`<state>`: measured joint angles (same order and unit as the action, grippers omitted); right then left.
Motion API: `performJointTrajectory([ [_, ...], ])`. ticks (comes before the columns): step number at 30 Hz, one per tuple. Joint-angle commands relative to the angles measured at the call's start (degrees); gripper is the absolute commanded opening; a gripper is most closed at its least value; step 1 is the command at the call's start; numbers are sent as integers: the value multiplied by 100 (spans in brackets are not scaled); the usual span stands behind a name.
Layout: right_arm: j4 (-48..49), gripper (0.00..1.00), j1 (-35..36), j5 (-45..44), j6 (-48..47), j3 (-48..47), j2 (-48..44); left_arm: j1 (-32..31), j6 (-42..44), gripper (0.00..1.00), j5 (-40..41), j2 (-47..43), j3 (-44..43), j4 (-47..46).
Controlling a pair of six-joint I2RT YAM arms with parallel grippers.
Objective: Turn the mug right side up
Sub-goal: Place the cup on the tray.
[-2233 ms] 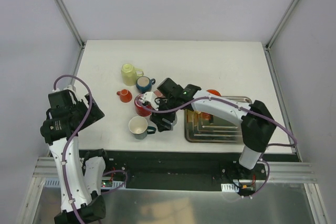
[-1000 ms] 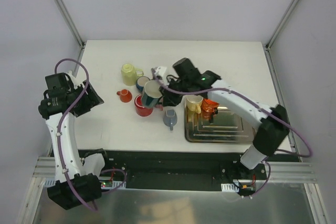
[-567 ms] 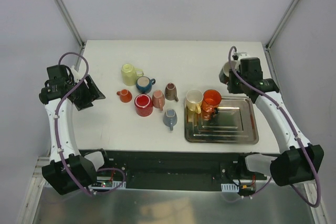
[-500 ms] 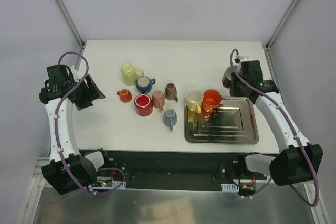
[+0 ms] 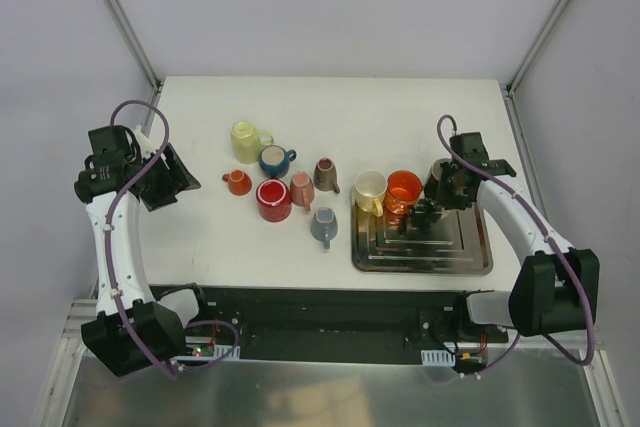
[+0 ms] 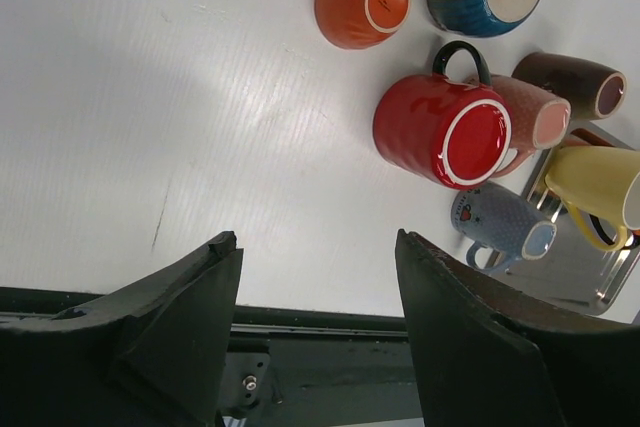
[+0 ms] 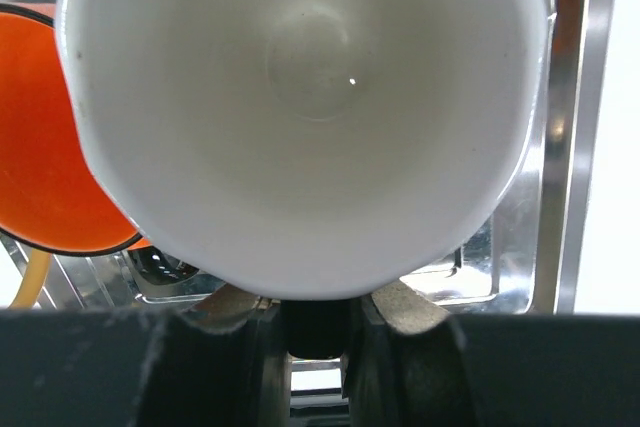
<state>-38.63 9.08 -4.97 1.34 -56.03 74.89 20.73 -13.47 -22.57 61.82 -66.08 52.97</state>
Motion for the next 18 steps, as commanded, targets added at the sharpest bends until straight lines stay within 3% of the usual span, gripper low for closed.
performJointTrajectory([
  [1,628,0,-20,181,305,4,-10,63,47,65,-64,-162,-10,-15],
  [18,998,0,-20,436,270,540,333,63,21,65,-37,-127,34,-41],
])
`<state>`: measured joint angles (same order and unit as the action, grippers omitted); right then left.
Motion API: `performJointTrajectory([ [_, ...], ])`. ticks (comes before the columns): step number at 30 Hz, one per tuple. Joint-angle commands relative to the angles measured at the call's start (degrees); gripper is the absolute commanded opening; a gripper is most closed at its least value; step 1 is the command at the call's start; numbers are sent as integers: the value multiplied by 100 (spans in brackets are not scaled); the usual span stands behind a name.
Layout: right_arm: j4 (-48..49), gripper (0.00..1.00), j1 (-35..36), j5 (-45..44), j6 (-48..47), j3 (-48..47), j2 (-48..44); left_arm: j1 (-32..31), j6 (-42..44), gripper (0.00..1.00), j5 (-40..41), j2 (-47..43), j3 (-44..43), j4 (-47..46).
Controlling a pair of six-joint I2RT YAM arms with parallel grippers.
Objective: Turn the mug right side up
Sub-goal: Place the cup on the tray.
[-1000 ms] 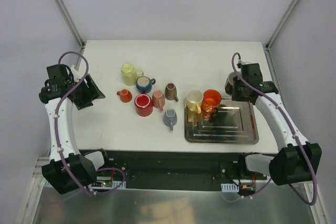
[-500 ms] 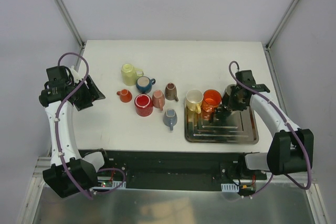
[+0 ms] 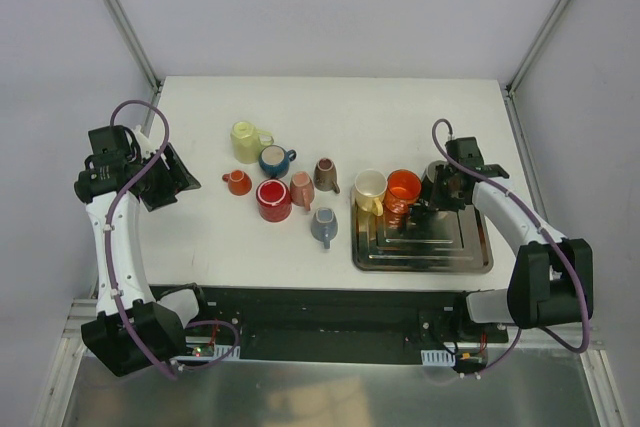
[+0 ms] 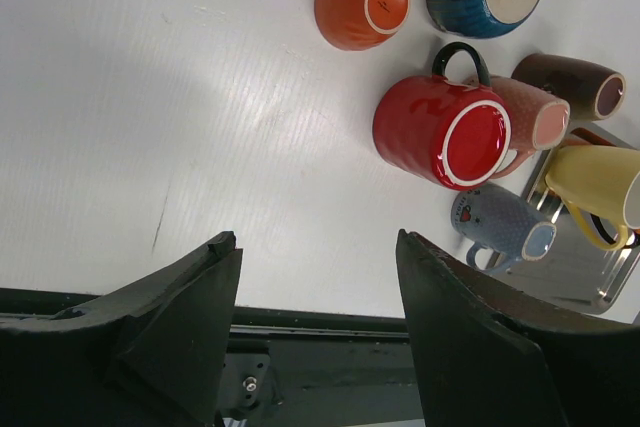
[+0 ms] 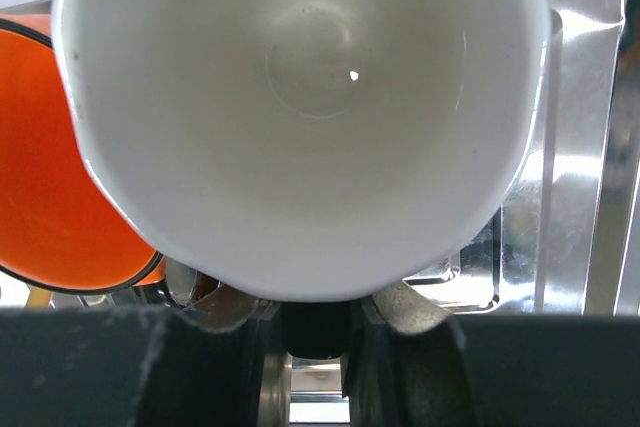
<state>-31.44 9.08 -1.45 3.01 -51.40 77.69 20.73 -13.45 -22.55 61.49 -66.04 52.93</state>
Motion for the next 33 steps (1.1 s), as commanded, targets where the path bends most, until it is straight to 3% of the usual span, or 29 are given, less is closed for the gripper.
performJointTrajectory([
  [1,288,4,-20,93,104,103,36,80,1,65,-48,-94,56,-45],
  [5,226,19,-20,321,69,104,9,71,-43,65,-101,-102,100,-72],
  [12,174,26,-20,216,16,86,-96,71,-87,65,-127,-120,162,-125],
  [19,42,24,-20,-276,-177,-11,-167,71,-149,65,-171,-147,223,-177],
  [24,-46,18,-20,-215,-256,-37,-202,71,-166,65,-180,-182,285,-204],
  [33,-204,18,-29,-250,-537,-28,-360,71,-175,65,-189,-252,346,-204],
])
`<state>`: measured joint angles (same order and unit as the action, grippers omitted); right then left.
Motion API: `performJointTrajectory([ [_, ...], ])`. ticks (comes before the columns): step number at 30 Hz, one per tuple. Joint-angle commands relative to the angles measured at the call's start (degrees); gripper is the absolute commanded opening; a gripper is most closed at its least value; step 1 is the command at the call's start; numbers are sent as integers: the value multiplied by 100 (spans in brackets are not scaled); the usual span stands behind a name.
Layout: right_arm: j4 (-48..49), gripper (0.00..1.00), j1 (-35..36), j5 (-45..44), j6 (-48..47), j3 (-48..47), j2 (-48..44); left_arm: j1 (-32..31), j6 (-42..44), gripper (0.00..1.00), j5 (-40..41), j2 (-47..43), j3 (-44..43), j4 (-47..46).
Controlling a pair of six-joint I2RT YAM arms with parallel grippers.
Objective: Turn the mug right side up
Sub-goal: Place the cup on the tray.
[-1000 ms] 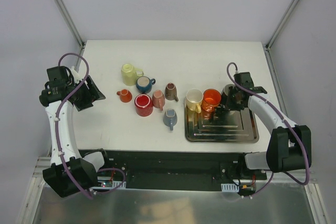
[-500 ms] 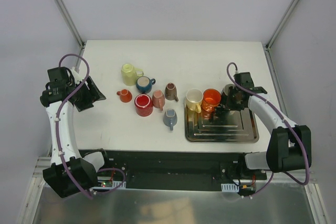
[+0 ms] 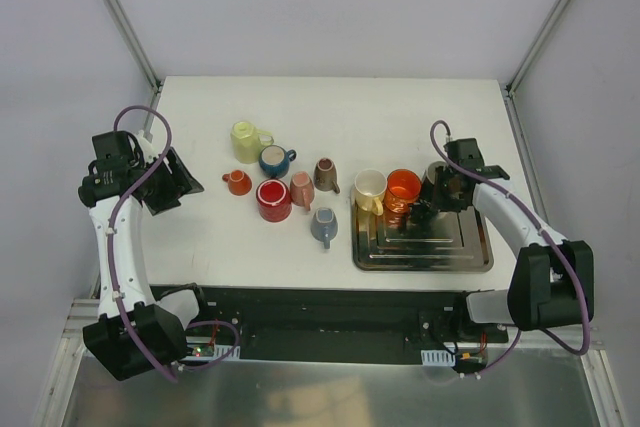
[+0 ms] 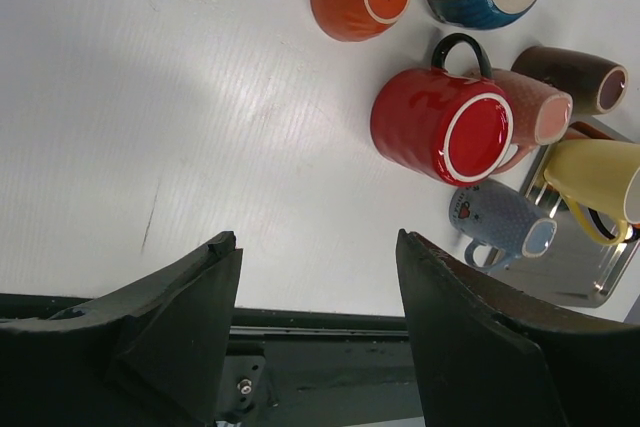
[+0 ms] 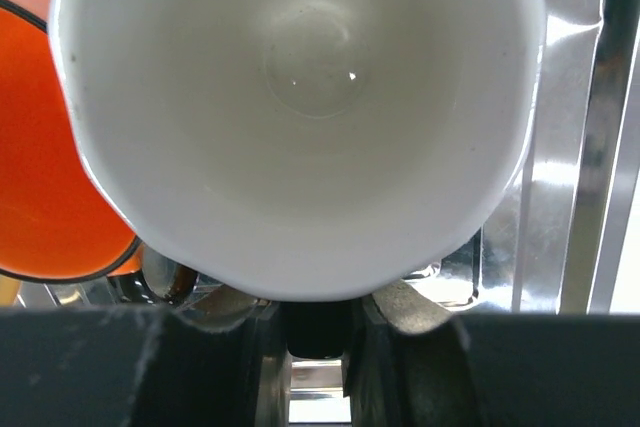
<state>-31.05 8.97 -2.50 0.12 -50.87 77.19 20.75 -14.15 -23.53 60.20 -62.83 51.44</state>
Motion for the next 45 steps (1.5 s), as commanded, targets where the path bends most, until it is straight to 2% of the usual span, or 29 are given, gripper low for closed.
performJointTrajectory([
  [1,-270,18,-18,-163,-275,-81,-344,69,-114,65,-90,-123,25,-64],
  [6,-270,18,-18,-145,-337,77,-433,61,-184,65,-126,-114,104,-117],
  [10,-112,38,-18,188,-276,244,-450,69,-211,65,-152,-132,148,-125],
  [12,10,43,-27,189,-232,297,-450,69,-211,65,-161,-132,122,-125],
  [23,389,52,-62,171,-443,219,-275,78,-211,65,-152,-176,174,-134],
  [25,240,54,-62,180,-469,113,-274,78,-202,65,-152,-211,174,-117],
  [31,-936,70,-115,197,-539,-449,-546,78,-140,66,-187,-237,122,-108],
  [35,-1543,72,-211,197,-478,-801,-714,78,-35,68,-187,-97,113,-125],
  [38,-1554,73,-229,189,-451,-1064,-767,43,149,68,-336,140,-88,-152],
  [42,-1142,73,-221,671,-565,-1460,-714,-421,719,70,-337,631,-598,-222],
  [45,-536,73,-151,1434,-741,-1653,-504,-914,1282,73,-126,1114,-1054,-222],
])
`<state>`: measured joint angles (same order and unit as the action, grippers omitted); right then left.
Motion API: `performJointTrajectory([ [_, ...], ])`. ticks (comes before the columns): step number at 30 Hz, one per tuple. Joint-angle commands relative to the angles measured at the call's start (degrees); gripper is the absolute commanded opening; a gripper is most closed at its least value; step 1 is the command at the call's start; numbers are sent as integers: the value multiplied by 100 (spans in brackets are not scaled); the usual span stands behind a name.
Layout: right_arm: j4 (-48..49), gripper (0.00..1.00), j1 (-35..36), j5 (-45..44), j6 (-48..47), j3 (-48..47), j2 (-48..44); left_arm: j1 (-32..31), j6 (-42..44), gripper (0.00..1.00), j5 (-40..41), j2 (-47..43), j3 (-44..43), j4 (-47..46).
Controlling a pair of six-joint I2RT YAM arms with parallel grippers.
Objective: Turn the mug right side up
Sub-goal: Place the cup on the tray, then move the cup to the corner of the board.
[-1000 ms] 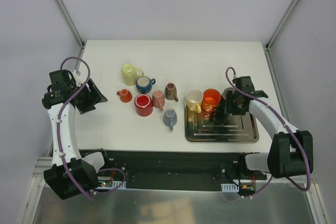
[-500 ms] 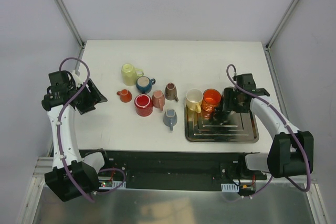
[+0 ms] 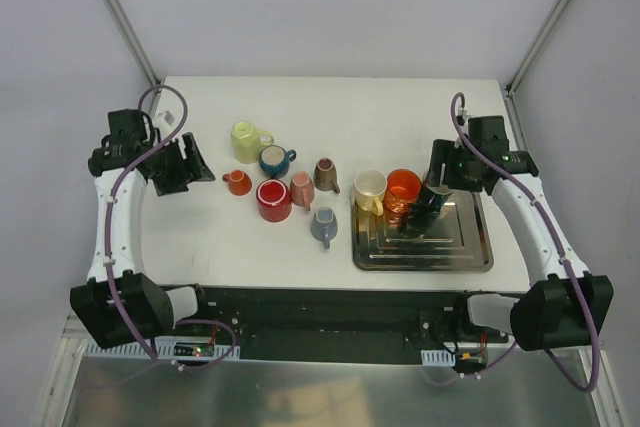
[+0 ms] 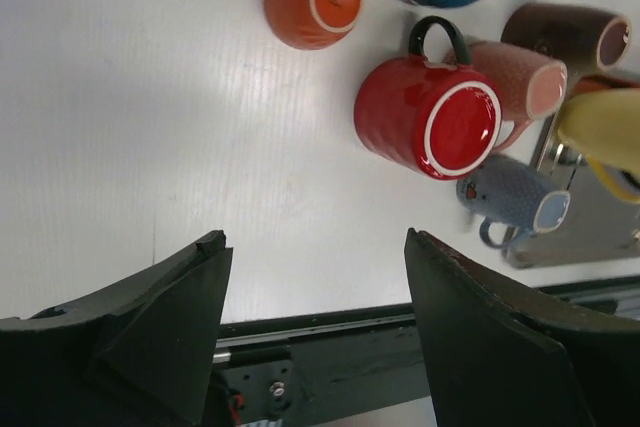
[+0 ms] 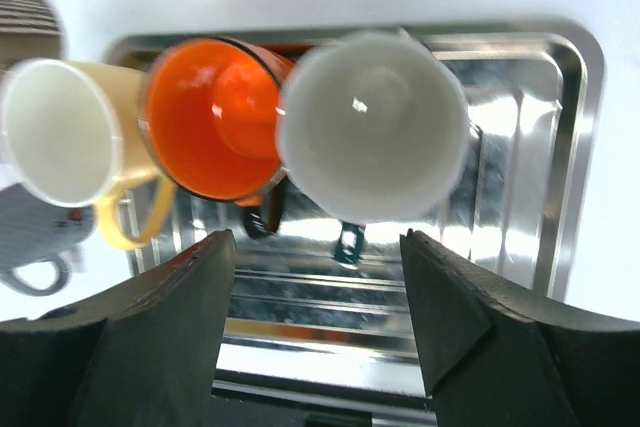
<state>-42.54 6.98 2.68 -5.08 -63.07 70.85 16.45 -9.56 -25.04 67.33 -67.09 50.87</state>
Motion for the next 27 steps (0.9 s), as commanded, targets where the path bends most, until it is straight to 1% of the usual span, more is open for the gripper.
performJointTrajectory([
  [1,764,73,127,1215,-317,-521,218,-676,903,73,86,552,-786,-165],
  [3,1115,73,390,1576,-615,-689,446,-870,1193,74,165,938,-1103,-183],
  [6,1415,74,838,1929,-1195,-961,728,-1003,1255,74,297,1571,-1613,-314],
  [7,1494,74,944,1964,-1249,-1066,850,-1055,1246,75,376,1799,-1858,-489],
  [10,1644,74,1173,2035,-1083,-1339,1219,-1161,1176,81,518,2449,-2403,-1007],
  [12,1670,74,1270,2079,-960,-1488,1396,-1249,1150,90,543,2932,-2834,-1219],
  [16,1662,75,1507,2053,-968,-1638,1616,-1425,983,91,719,3970,-3870,-1343],
  [18,1670,75,1569,2009,-977,-1647,1643,-1477,685,90,816,4532,-4301,-1378],
  [20,1714,76,1596,1947,-968,-1612,1651,-1565,666,90,799,4867,-4584,-1422],
  [23,1697,77,1604,1877,-1003,-1516,1590,-1636,710,89,483,5184,-4813,-1448],
  [24,1697,77,1604,1851,-1047,-1489,1564,-1636,701,89,491,5237,-4831,-1457],
  [25,1697,77,1596,1859,-1074,-1437,1537,-1819,710,89,587,5264,-4822,-1466],
  [27,1662,77,1596,1955,-1153,-1384,1511,-1926,780,89,745,5246,-4735,-1536],
])
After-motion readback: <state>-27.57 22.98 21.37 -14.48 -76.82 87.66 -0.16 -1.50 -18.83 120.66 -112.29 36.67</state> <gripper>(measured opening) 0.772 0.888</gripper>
